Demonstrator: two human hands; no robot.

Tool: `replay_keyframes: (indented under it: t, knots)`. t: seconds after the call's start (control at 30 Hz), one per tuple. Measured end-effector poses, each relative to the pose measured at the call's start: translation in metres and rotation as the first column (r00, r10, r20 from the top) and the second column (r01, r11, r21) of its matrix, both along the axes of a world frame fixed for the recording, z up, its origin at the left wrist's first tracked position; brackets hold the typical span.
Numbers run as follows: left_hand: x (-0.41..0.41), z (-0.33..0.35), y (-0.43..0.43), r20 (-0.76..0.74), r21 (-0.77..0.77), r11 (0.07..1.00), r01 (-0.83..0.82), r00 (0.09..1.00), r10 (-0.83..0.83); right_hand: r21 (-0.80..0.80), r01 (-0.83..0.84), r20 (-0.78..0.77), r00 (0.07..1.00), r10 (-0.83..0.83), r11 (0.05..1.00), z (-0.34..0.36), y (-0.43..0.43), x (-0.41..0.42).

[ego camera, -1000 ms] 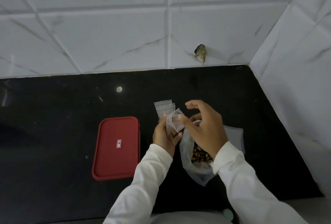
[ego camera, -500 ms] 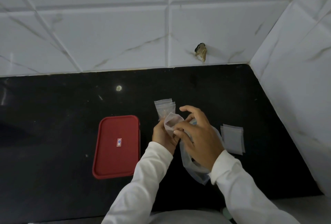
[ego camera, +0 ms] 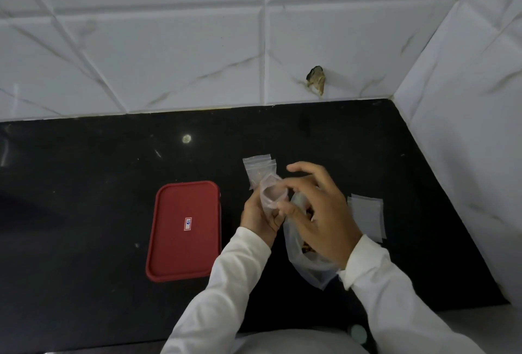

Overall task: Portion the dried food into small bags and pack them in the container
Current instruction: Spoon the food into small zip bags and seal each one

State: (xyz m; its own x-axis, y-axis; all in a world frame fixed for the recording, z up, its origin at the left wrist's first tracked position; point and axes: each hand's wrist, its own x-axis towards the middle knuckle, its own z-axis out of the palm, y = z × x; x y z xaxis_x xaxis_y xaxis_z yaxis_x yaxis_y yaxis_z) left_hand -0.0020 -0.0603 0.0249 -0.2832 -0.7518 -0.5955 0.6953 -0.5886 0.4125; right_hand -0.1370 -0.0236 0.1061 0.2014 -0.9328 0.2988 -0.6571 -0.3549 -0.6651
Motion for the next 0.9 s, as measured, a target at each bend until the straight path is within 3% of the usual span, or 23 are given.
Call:
replay_keyframes:
  t: [0.1, 0.2, 0.33, 0.47, 0.63, 0.9]
  knots:
    - [0.001, -0.001, 0.001, 0.001, 0.080, 0.996, -0.037, 0.999, 0.037, 0.008, 0.183, 0.172, 0.968, -0.182, 0.983, 0.004, -0.002, -0.022]
    - [0.003, -0.003, 0.003, -0.020, 0.106, 0.994, -0.025, 0.999, 0.027, 0.105, 0.272, 0.033, 0.961, -0.276, 0.957, -0.014, -0.004, -0.056]
    - [0.000, -0.008, 0.006, -0.020, 0.087, 0.996, -0.010, 1.000, 0.012, 0.386, 0.218, -0.349, 0.934, -0.076, 0.896, -0.052, 0.003, -0.081]
    - [-0.003, -0.012, 0.010, -0.028, 0.062, 0.998, 0.010, 1.000, -0.008, 0.465, 0.247, -0.487, 0.873, 0.013, 0.850, -0.074, 0.011, -0.075]
    - [-0.009, -0.015, 0.016, -0.007, 0.031, 0.999, 0.020, 1.000, -0.020, 0.459, 0.299, -0.554, 0.832, 0.006, 0.837, -0.080, 0.012, -0.064]
    - [-0.012, -0.029, 0.034, -0.039, 0.147, 0.989, 0.005, 0.999, 0.001, 0.497, 0.311, -0.538, 0.843, 0.007, 0.810, -0.087, 0.015, -0.074]
